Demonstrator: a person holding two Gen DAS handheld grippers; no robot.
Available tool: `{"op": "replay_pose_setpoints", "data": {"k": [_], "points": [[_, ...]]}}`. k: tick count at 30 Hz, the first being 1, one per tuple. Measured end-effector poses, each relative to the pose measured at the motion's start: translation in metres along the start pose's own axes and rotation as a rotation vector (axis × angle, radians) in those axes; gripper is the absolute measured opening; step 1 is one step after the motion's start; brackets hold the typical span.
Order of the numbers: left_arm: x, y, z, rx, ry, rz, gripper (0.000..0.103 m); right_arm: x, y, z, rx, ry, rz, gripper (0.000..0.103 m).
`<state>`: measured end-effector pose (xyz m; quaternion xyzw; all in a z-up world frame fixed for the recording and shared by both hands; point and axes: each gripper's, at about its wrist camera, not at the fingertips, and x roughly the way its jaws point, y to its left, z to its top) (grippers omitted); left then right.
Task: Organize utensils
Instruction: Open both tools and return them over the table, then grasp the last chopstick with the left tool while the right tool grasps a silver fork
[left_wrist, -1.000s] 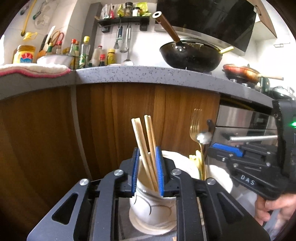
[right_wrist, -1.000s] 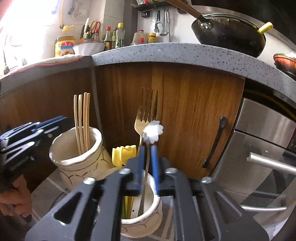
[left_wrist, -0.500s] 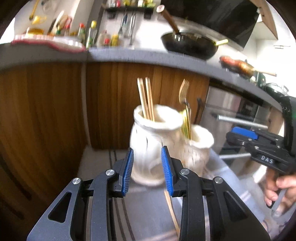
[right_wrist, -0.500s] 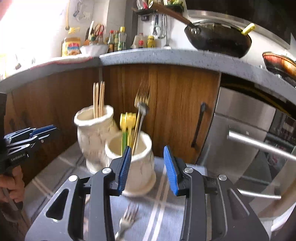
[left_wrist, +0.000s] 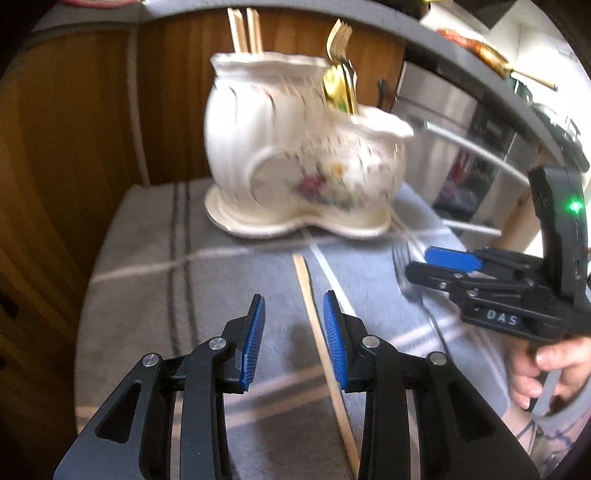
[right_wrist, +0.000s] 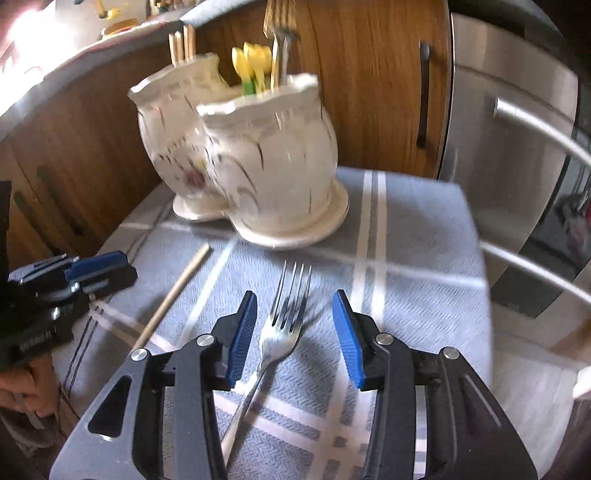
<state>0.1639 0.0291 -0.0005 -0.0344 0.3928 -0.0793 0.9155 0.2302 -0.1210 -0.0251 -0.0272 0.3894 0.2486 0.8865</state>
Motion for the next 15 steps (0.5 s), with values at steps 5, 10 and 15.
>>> {"op": "replay_pose_setpoints", "data": {"k": [5,10,15], "points": [[0.015,-0.007,-0.004,0.017,0.052,0.009,0.034,0.010,0.009,0.002,-0.033,0.031,-0.025,0.044],[0.021,-0.011,-0.006,0.030,0.072,0.023,0.034,0.017,0.028,0.001,-0.122,0.052,-0.106,0.044],[0.024,-0.018,-0.006,0.077,0.096,0.058,0.030,0.014,0.035,-0.004,-0.137,0.041,-0.107,0.028]]}}
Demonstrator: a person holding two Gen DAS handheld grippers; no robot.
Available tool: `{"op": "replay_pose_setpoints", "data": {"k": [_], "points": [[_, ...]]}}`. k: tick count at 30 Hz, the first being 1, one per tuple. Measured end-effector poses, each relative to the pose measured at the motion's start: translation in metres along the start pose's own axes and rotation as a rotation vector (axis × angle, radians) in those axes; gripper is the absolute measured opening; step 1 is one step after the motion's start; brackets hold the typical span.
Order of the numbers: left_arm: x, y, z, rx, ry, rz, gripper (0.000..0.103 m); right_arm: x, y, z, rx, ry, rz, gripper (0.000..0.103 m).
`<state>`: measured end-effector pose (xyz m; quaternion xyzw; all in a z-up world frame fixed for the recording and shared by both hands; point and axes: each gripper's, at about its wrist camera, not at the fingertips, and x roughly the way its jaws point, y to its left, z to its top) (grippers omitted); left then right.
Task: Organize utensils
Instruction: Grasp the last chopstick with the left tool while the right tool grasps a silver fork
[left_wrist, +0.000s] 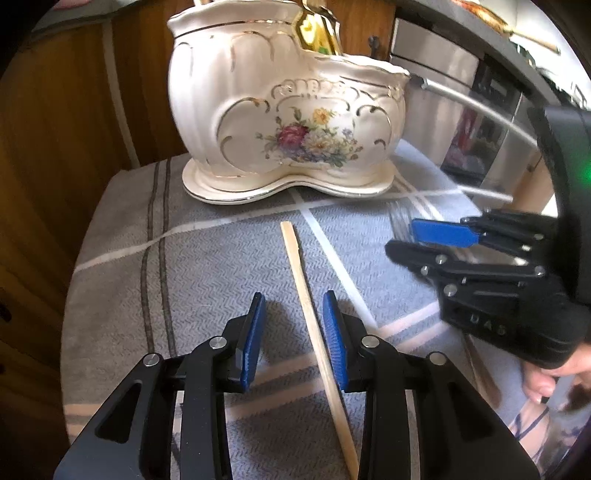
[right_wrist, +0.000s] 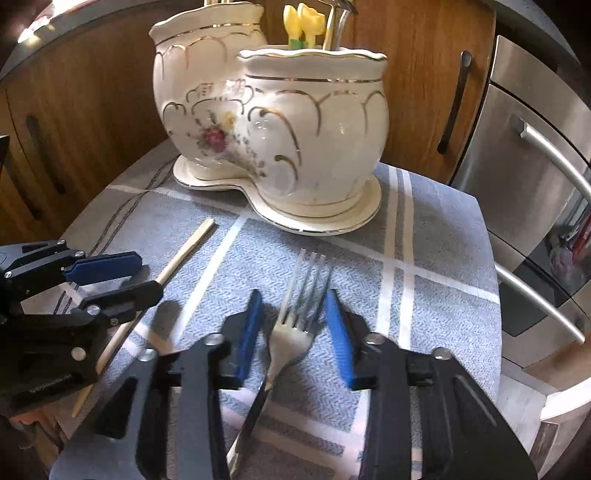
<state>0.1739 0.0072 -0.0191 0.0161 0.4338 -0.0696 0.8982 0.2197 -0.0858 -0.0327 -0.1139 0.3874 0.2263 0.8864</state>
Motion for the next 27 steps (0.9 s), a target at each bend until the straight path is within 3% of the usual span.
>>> {"op": "replay_pose_setpoints", "data": {"k": [6,11,18,27], "points": [[-0.001,0.002,0.003,0.007,0.032,0.002,0.019,-0.004,-0.007,-0.003,0.045,-0.012,0.044,0.023],[0.001,0.003,0.008,0.019,0.066,0.011,0.018,-0.007,-0.028,0.002,0.108,-0.020,0.108,0.007],[0.007,0.004,0.018,0.022,0.104,-0.003,0.018,-0.003,-0.046,0.005,0.173,0.011,0.226,0.006],[0.007,0.002,0.021,0.046,0.115,0.006,0.018,0.009,-0.045,0.010,0.145,0.068,0.324,0.009]]}}
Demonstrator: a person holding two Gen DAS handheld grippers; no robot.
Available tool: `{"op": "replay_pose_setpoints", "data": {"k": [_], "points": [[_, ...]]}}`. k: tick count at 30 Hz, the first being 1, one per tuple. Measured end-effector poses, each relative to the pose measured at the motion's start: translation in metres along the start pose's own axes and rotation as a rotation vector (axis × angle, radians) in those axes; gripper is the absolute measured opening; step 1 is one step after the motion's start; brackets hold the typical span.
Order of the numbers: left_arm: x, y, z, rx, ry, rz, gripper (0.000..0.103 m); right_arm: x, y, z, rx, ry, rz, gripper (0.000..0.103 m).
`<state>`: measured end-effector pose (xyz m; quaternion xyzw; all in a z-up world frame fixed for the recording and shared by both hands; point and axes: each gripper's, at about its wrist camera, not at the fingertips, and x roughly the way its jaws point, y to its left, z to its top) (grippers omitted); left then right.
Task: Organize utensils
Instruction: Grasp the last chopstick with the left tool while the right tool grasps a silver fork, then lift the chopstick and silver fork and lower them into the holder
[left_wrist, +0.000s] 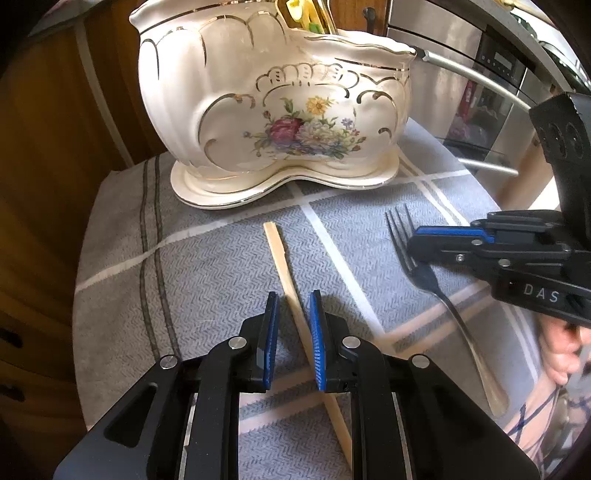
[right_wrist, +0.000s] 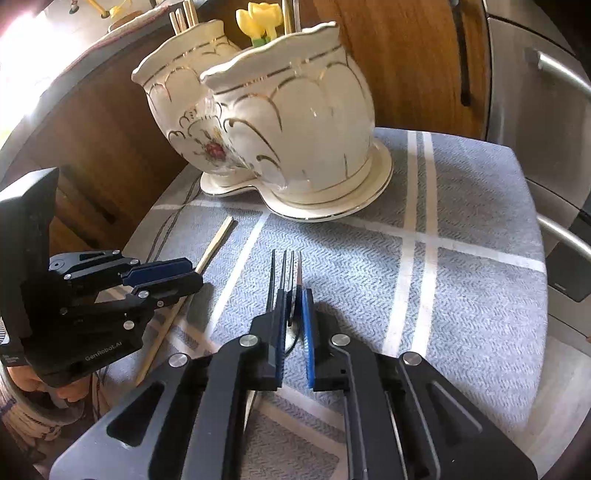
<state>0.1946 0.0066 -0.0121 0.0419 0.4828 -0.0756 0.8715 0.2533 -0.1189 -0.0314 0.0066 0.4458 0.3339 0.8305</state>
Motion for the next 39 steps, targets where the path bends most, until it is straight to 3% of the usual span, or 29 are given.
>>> {"op": "replay_pose_setpoints", "data": {"k": [9,12,20,28,35,39], "points": [[0.004,-0.004,-0.002,0.004,-0.031,0.018,0.017,0.007,0.005,0.003,-0.052,-0.012,0.051,0.020],[0.003,-0.002,-0.004,-0.004,-0.044,0.033,0.007,0.008,0.003,0.003,-0.038,-0.007,0.066,0.011],[-0.005,0.015,-0.012,-0.094,-0.073,-0.034,0.006,-0.007,0.005,0.004,-0.018,-0.035,0.113,0.002],[-0.057,0.027,-0.013,-0.130,-0.221,-0.061,0.006,-0.054,0.031,0.011,-0.114,-0.146,0.085,0.001],[-0.100,0.028,0.008,-0.137,-0.380,-0.076,0.006,-0.097,0.051,0.027,-0.189,-0.282,0.027,0.001],[-0.117,0.034,0.024,-0.138,-0.423,-0.075,0.006,-0.120,0.056,0.038,-0.218,-0.334,-0.011,0.001]]}}
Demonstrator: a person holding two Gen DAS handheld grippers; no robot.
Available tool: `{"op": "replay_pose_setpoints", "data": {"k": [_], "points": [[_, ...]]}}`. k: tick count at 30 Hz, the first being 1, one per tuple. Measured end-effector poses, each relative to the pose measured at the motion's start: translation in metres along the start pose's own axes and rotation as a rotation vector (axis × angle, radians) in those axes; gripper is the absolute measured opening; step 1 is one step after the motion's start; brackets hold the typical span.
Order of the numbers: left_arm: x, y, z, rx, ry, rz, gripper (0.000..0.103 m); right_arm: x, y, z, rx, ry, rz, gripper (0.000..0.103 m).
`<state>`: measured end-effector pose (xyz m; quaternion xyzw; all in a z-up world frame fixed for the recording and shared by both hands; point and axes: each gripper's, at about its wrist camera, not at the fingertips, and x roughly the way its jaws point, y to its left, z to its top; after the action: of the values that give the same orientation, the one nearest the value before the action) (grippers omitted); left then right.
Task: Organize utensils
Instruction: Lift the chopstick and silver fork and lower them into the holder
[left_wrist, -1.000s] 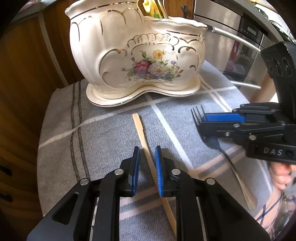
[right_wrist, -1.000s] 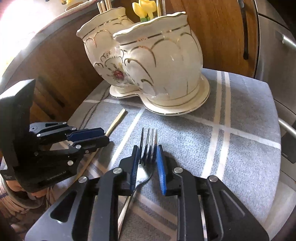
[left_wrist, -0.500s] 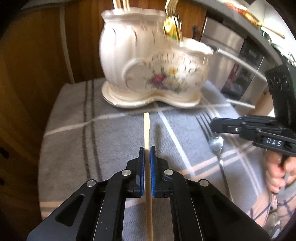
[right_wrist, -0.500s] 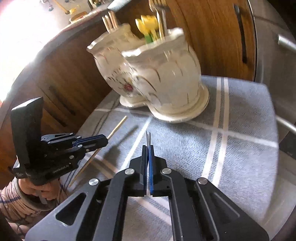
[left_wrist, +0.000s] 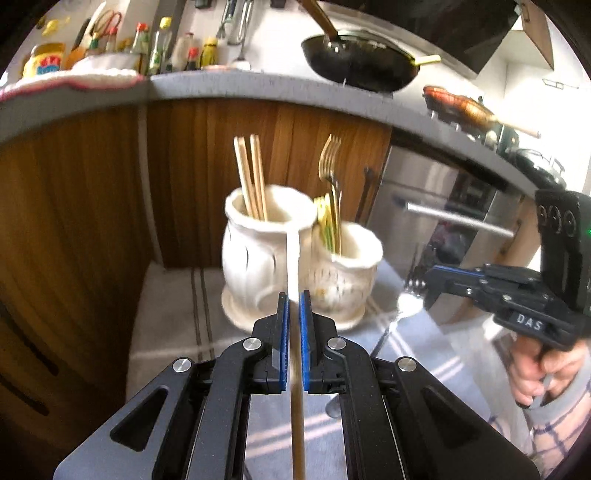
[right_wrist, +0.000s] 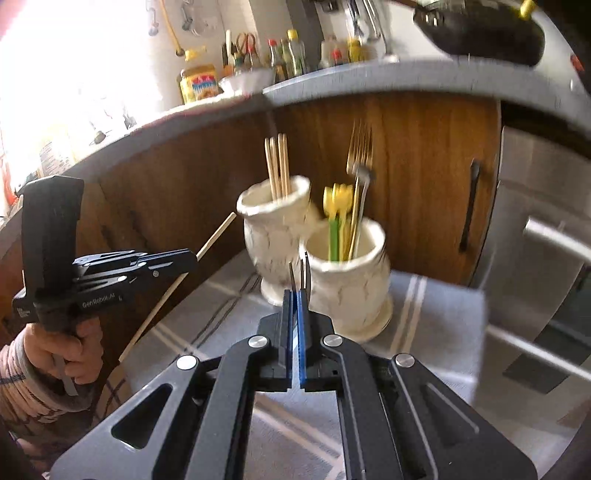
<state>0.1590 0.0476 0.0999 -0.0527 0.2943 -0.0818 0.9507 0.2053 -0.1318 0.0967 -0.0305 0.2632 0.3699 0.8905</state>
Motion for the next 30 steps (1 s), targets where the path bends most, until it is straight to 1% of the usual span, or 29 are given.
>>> {"op": "replay_pose_setpoints", "data": {"k": [7,11,14,19,24,30], "points": [[-0.013,0.000,0.030,0.000,-0.071,0.004,0.006,-0.021,-0.005,0.030,-0.019,-0.074,-0.053,0.001],[-0.019,0.004,0.052,0.001,-0.123,0.012,0.006,-0.031,-0.006,0.046,-0.044,-0.106,-0.087,0.001],[-0.019,0.006,0.071,-0.006,-0.161,0.021,0.006,-0.034,-0.005,0.064,-0.068,-0.122,-0.112,0.001],[-0.013,0.008,0.093,-0.019,-0.191,0.019,0.006,-0.033,-0.009,0.089,-0.088,-0.138,-0.142,0.001],[-0.002,0.011,0.111,-0.027,-0.204,0.014,0.006,-0.024,-0.023,0.112,-0.079,-0.140,-0.174,0.001],[0.019,0.017,0.132,-0.047,-0.258,-0.031,0.006,-0.005,-0.042,0.129,-0.079,-0.128,-0.220,0.001]]}}
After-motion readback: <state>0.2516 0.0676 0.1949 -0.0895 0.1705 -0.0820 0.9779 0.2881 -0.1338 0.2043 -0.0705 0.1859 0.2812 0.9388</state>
